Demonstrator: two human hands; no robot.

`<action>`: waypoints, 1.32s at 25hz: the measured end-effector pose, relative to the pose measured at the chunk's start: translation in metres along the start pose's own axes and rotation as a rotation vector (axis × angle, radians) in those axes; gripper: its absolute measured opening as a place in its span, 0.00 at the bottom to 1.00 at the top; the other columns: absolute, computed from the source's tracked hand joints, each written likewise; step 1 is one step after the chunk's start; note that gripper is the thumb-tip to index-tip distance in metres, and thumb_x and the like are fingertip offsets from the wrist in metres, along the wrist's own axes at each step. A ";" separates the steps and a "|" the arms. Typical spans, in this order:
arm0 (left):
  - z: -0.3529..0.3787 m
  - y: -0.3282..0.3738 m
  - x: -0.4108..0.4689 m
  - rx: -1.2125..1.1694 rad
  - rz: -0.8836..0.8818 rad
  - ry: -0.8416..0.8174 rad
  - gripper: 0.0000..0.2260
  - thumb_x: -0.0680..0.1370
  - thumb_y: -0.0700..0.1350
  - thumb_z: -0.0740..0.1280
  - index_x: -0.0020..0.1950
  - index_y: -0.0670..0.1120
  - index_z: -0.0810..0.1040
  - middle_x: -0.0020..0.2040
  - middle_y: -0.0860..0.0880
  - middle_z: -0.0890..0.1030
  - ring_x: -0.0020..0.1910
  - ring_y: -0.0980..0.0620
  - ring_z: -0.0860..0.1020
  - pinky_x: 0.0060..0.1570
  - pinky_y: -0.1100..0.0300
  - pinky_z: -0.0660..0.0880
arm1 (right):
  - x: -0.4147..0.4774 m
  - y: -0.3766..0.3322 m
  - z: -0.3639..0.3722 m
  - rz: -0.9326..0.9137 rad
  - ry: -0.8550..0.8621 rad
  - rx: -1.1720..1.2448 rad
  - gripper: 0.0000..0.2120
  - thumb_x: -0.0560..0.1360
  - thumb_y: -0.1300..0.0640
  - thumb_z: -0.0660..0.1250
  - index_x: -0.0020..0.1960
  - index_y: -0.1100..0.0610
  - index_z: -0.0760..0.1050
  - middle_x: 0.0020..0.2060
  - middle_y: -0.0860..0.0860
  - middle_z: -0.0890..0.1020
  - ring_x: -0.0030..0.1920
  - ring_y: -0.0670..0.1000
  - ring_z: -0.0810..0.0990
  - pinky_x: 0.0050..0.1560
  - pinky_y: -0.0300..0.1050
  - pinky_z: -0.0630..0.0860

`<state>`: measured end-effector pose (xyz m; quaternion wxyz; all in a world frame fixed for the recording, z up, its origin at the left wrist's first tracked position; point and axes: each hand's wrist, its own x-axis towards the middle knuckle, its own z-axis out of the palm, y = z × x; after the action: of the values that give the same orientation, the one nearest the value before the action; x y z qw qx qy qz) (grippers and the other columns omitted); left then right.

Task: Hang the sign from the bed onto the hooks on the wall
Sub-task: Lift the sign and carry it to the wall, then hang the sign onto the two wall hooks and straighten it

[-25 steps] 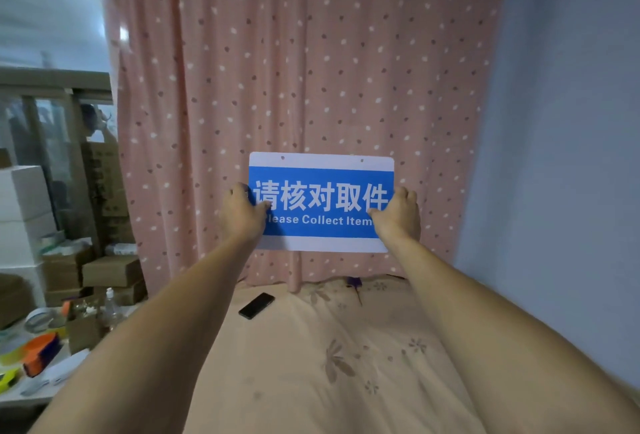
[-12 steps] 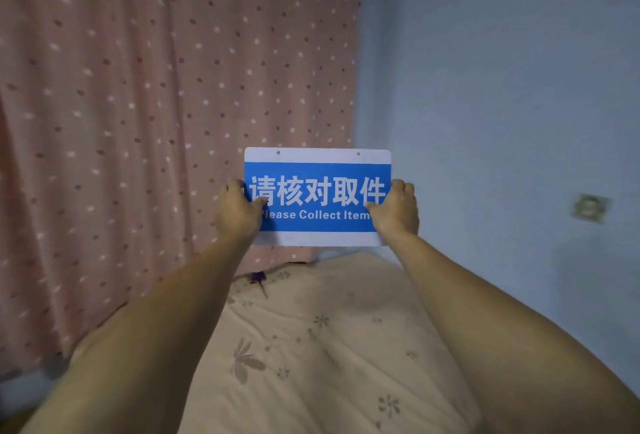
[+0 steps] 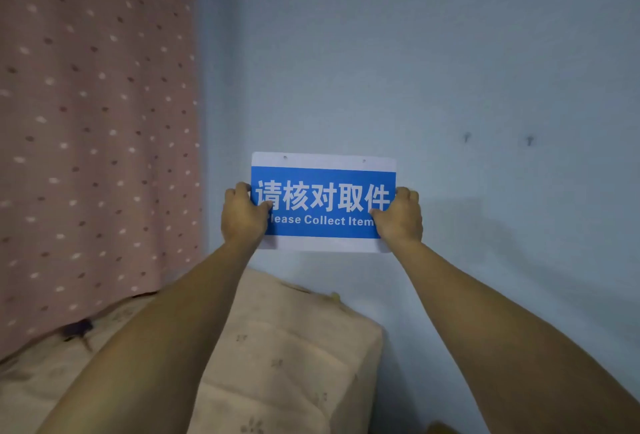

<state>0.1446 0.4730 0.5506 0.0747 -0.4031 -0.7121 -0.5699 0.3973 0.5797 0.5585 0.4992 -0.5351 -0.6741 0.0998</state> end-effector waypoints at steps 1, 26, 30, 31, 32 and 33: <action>0.025 0.015 -0.001 -0.002 0.016 -0.016 0.17 0.76 0.47 0.72 0.60 0.44 0.73 0.56 0.44 0.76 0.48 0.43 0.79 0.46 0.49 0.75 | 0.013 0.018 -0.012 0.012 0.028 -0.009 0.23 0.72 0.55 0.75 0.63 0.59 0.70 0.60 0.55 0.74 0.57 0.58 0.79 0.49 0.55 0.79; 0.446 0.226 0.029 -0.371 0.215 -0.417 0.22 0.75 0.50 0.73 0.66 0.44 0.73 0.60 0.43 0.77 0.54 0.42 0.80 0.51 0.46 0.78 | 0.230 0.268 -0.155 0.205 0.492 -0.242 0.26 0.72 0.55 0.73 0.67 0.57 0.70 0.60 0.54 0.73 0.58 0.55 0.78 0.50 0.52 0.76; 0.475 0.232 0.044 -0.374 0.214 -0.437 0.22 0.75 0.50 0.73 0.66 0.44 0.72 0.60 0.43 0.77 0.54 0.42 0.80 0.50 0.47 0.77 | 0.258 0.281 -0.147 0.224 0.496 -0.260 0.27 0.72 0.55 0.74 0.67 0.57 0.69 0.61 0.54 0.74 0.59 0.55 0.78 0.51 0.52 0.76; 0.481 0.234 0.047 -0.377 0.215 -0.438 0.22 0.75 0.50 0.73 0.66 0.44 0.72 0.60 0.43 0.77 0.54 0.42 0.80 0.50 0.48 0.77 | 0.264 0.285 -0.145 0.221 0.498 -0.262 0.27 0.72 0.54 0.74 0.67 0.57 0.69 0.61 0.54 0.74 0.59 0.55 0.78 0.51 0.52 0.76; 0.491 0.236 0.052 -0.377 0.216 -0.435 0.22 0.75 0.50 0.73 0.66 0.44 0.72 0.60 0.43 0.77 0.54 0.42 0.80 0.50 0.48 0.77 | 0.273 0.291 -0.143 0.221 0.502 -0.260 0.27 0.72 0.54 0.74 0.67 0.57 0.69 0.61 0.54 0.74 0.59 0.55 0.78 0.51 0.52 0.77; 0.493 0.237 0.055 -0.378 0.218 -0.432 0.22 0.75 0.50 0.73 0.66 0.44 0.72 0.60 0.43 0.77 0.54 0.42 0.80 0.49 0.49 0.76 | 0.277 0.292 -0.142 0.216 0.506 -0.253 0.27 0.72 0.54 0.74 0.67 0.57 0.69 0.61 0.54 0.74 0.59 0.55 0.78 0.51 0.52 0.77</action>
<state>0.4386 0.9363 0.5929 -0.0942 -0.5957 -0.5455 -0.5820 0.7092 0.8694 0.5880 0.5671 -0.6695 -0.4748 -0.0688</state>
